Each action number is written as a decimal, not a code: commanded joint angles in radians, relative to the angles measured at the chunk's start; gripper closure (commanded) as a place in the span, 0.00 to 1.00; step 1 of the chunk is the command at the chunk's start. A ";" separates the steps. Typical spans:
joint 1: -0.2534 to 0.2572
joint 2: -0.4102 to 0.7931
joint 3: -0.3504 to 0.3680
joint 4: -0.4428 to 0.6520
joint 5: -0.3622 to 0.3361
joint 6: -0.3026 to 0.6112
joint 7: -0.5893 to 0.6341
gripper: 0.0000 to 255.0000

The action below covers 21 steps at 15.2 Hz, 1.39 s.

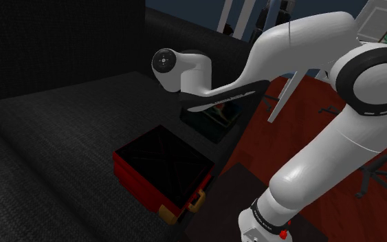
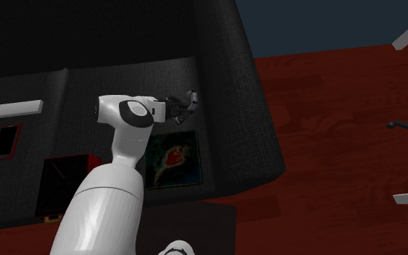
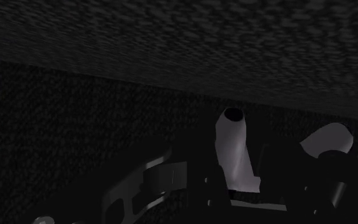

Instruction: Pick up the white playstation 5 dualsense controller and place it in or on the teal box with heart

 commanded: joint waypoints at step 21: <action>0.004 -0.082 -0.013 0.074 0.117 -0.067 -0.169 1.00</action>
